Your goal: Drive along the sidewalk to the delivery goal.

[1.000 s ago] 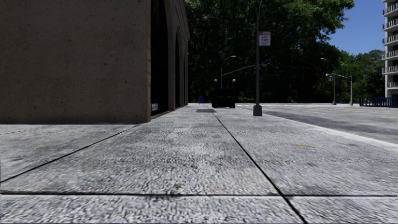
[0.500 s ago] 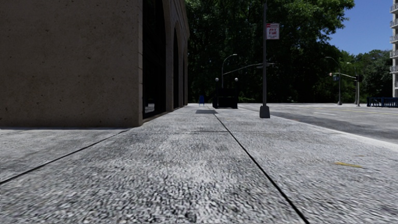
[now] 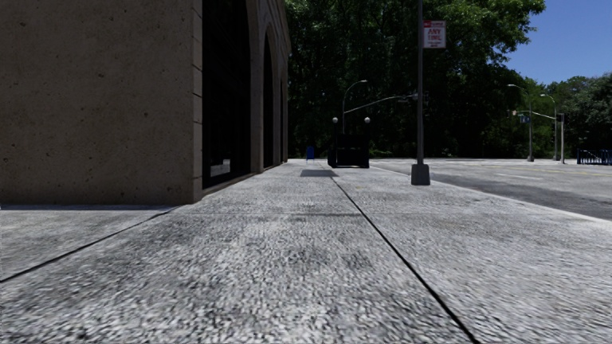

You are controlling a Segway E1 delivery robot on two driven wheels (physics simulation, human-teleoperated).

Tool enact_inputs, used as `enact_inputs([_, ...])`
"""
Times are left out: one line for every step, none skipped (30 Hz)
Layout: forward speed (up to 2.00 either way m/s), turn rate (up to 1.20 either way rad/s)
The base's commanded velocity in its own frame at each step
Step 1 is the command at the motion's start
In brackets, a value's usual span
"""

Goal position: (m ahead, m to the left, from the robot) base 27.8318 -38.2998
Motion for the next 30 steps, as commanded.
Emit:
enact_inputs([2.0,0.0])
enact_inputs([2.0,0.0])
enact_inputs([2.0,0.0])
enact_inputs([2.0,0.0])
enact_inputs([2.0,0.0])
enact_inputs([2.0,0.0])
enact_inputs([2.0,0.0])
enact_inputs([2.0,0.0])
enact_inputs([2.0,0.0])
enact_inputs([2.0,0.0])
enact_inputs([2.0,0.0])
enact_inputs([2.0,0.0])
enact_inputs([2.0,0.0])
enact_inputs([2.0,0.0])
enact_inputs([2.0,0.0])
enact_inputs([2.0,0.0])
enact_inputs([2.0,0.0])
enact_inputs([2.0,0.0])
enact_inputs([2.0,0.0])
enact_inputs([2.0,0.0])
enact_inputs([2.0,0.0])
enact_inputs([2.0,0.0])
enact_inputs([2.0,0.0])
enact_inputs([2.0,0.0])
enact_inputs([2.0,0.0])
enact_inputs([2.0,0.0])
enact_inputs([2.0,0.0])
enact_inputs([2.0,0.0])
enact_inputs([2.0,0.0])
enact_inputs([2.0,0.0])
